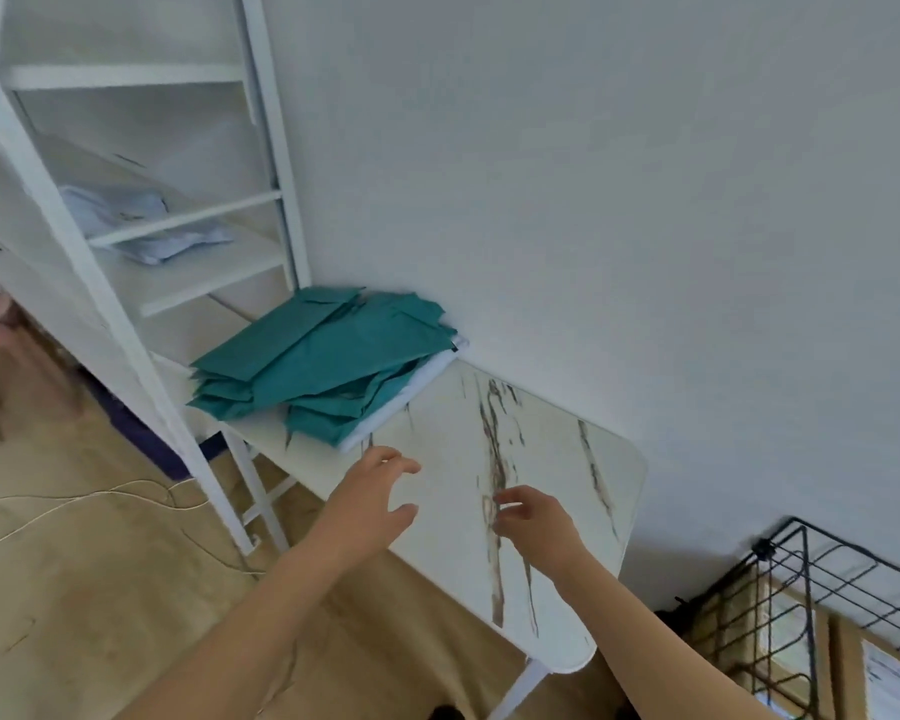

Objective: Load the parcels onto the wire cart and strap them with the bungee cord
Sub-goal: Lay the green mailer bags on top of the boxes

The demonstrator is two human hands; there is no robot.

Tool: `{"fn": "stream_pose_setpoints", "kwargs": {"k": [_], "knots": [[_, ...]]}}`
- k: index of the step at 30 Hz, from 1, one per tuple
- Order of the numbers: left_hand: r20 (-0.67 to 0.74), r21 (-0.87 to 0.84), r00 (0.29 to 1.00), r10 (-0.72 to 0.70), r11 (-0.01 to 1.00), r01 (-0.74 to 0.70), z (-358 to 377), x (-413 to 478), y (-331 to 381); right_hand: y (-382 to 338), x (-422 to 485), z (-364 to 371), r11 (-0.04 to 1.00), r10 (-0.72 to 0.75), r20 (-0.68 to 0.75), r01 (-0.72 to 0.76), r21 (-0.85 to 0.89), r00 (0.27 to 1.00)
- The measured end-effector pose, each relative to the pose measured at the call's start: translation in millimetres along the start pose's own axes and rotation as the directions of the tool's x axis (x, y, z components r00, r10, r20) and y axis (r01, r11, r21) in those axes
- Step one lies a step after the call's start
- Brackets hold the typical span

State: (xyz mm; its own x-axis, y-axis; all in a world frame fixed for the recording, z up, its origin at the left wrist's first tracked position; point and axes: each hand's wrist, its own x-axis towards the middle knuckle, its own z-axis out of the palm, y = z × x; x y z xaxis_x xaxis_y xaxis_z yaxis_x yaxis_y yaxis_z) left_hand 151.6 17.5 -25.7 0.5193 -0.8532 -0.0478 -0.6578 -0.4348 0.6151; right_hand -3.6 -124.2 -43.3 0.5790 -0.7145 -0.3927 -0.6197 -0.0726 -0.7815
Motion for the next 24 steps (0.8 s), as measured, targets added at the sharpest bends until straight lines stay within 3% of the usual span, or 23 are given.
{"fn": "stream_pose_setpoints", "kwargs": {"k": [7, 12, 24], "knots": [[-0.073, 0.045, 0.995, -0.072, 0.996, 0.075, -46, 67, -61, -62, 88, 46, 0.997, -0.068, 0.055, 0.066, 0.031, 0.996], [-0.049, 0.065, 0.994, -0.097, 0.993, 0.1, -79, 129, -91, -113, 149, 68, 0.994, -0.092, 0.108, 0.085, 0.067, 0.99], [-0.05, 0.016, 0.982, -0.181, 0.983, 0.182, -146, 236, -187, -199, 252, 122, 0.992, -0.092, 0.084, 0.085, 0.092, 0.992]]}}
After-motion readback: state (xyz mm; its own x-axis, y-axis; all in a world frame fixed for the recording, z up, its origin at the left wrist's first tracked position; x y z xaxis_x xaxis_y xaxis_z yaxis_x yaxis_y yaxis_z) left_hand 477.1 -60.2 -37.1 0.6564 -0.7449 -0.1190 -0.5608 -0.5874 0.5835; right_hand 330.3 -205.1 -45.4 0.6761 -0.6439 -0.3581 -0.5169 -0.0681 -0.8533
